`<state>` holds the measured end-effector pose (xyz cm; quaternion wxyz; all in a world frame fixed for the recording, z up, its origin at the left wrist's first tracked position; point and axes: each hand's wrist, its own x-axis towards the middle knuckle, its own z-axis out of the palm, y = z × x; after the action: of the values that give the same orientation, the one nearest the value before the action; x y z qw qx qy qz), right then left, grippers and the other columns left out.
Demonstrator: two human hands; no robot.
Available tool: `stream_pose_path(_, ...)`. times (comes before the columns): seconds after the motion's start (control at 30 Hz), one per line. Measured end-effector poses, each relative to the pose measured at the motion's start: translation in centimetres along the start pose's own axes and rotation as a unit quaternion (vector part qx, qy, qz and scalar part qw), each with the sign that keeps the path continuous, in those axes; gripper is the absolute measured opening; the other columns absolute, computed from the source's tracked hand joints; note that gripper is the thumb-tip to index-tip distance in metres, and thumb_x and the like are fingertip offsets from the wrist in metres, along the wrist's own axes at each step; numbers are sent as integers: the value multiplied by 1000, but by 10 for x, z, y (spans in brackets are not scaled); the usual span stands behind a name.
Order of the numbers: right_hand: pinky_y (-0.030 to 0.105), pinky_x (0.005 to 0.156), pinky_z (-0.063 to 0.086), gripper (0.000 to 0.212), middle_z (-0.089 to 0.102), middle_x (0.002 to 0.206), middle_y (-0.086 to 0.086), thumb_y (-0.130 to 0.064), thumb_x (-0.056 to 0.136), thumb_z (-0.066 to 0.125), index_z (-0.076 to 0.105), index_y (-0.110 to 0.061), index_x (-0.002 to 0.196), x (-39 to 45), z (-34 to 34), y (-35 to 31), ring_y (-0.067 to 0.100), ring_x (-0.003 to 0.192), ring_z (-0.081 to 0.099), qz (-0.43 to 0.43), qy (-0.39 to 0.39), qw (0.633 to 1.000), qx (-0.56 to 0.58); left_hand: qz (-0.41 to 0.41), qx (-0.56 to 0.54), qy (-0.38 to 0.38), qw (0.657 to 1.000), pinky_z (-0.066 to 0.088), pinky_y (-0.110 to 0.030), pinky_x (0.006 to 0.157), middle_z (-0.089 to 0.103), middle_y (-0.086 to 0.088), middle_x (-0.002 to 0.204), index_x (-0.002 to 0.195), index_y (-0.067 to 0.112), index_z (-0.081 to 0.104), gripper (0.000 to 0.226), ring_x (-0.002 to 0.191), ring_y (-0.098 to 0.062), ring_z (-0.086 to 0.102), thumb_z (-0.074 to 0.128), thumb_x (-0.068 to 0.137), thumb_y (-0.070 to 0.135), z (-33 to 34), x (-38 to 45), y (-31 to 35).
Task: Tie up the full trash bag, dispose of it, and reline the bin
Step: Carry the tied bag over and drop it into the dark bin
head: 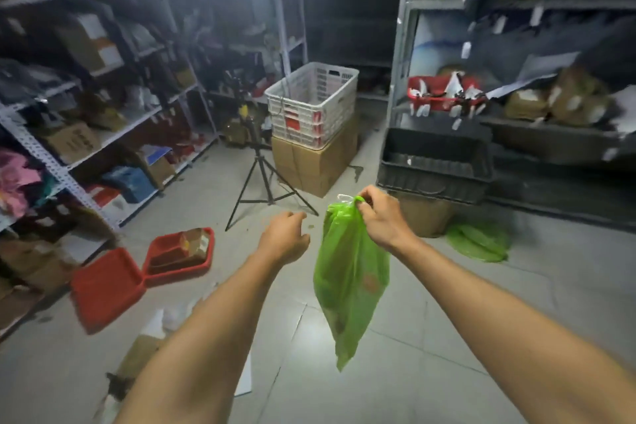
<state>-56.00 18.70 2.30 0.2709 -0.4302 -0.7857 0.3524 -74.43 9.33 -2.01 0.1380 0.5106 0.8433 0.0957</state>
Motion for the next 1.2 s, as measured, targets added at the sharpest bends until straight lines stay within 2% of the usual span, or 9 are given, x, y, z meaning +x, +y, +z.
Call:
stream_pose_path(0.1,38,75,45,10,67,90,6,-15,90,54,58,-20,83,11,-53,46,27,88,59,40,52,998,16,44,20,-2,999,45,-40,100,55,-15,129,135,17,49,52,122,-34,50,55,85,29,21,31,69)
stream_pose_path(0.23,29,68,32,7,63,89,1,-18,91,56,62,-15,91,28,-122,105,21,85,54,71,88,994,6,81,44,-16,996,44,-38,101,52,-14,133,139,16,46,54,123,-35,48,55,87,26,44,67,155)
stream_pose_path(0.33,29,69,32,6,66,93,5,-17,91,56,62,-14,90,44,-164,143,24,87,56,82,104,991,-2,110,69,-19,991,46,-43,99,52,-14,133,140,16,43,55,123,-34,48,53,87,27,58,91,209)
stream_pose_path(0.5,29,70,32,6,65,91,2,-17,91,56,60,-17,87,75,-218,195,24,88,57,107,132,985,-17,144,116,-41,982,48,-44,94,52,-13,133,140,18,43,53,121,-34,48,52,90,32,73,136,278)
stream_pose_path(0.6,29,70,33,6,64,90,1,-17,91,57,61,-14,88,100,-243,218,23,87,56,120,150,981,-21,154,129,-42,979,49,-43,93,54,-12,130,136,18,47,49,119,-34,49,52,89,33,78,172,305)
stream_pose_path(0.77,36,75,44,10,67,87,4,-10,86,56,61,-17,81,170,-267,255,28,87,59,117,136,983,-43,168,136,-42,975,48,-43,89,59,-13,122,125,15,54,40,114,-35,51,53,89,30,89,255,338)
stream_pose_path(0.9,34,72,41,11,68,90,8,-7,86,54,63,-13,86,226,-273,270,27,85,58,122,124,983,-58,155,112,-47,980,49,-43,87,59,-12,117,115,18,57,32,113,-35,50,51,85,25,88,320,349)
stream_pose_path(1.03,38,77,46,11,70,96,6,-11,88,55,63,-18,88,301,-279,282,28,92,61,115,97,983,-101,130,102,-60,984,47,-44,90,56,-11,121,124,18,54,39,117,-35,46,51,86,25,72,398,362)
stream_pose_path(1.2,39,79,49,13,69,97,-1,-15,89,54,61,-26,85,388,-286,295,25,93,61,106,106,983,-103,120,95,-48,987,47,-47,97,53,-13,128,134,16,49,47,119,-36,47,53,88,26,51,485,369)
